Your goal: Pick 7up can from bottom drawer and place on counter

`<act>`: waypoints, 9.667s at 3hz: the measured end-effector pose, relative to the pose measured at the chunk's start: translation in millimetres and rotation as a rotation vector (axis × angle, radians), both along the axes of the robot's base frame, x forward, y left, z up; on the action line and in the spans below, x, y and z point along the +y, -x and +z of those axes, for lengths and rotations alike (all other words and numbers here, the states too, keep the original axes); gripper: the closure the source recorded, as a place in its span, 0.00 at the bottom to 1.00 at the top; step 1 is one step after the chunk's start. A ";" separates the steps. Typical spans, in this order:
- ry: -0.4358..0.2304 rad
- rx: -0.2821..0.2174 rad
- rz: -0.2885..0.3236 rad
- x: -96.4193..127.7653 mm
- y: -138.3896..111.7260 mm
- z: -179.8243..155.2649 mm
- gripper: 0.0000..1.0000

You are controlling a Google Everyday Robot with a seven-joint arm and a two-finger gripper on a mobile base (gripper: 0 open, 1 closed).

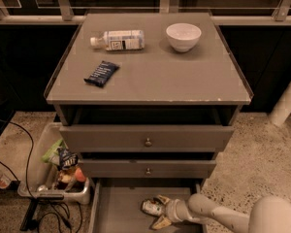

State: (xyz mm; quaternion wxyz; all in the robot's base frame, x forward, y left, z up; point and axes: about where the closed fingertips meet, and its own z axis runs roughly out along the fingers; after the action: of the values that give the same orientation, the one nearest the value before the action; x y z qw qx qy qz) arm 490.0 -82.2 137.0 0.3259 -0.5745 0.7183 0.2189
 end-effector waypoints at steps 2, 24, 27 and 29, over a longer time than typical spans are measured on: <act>0.000 0.000 0.000 0.0 0.0 0.0 0.66; 0.210 -0.617 0.211 -73.1 -67.9 772.3 1.00; -0.029 -0.499 0.030 -66.7 -143.0 745.4 1.00; -0.037 -0.448 -0.117 -81.1 -167.0 733.2 1.00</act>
Offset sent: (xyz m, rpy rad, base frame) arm 0.0000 0.0000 0.0000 0.0000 0.0000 0.0000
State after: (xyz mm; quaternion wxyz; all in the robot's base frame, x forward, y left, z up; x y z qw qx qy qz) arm 657.0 -163.2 870.2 0.5000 -0.5601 0.6557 0.0799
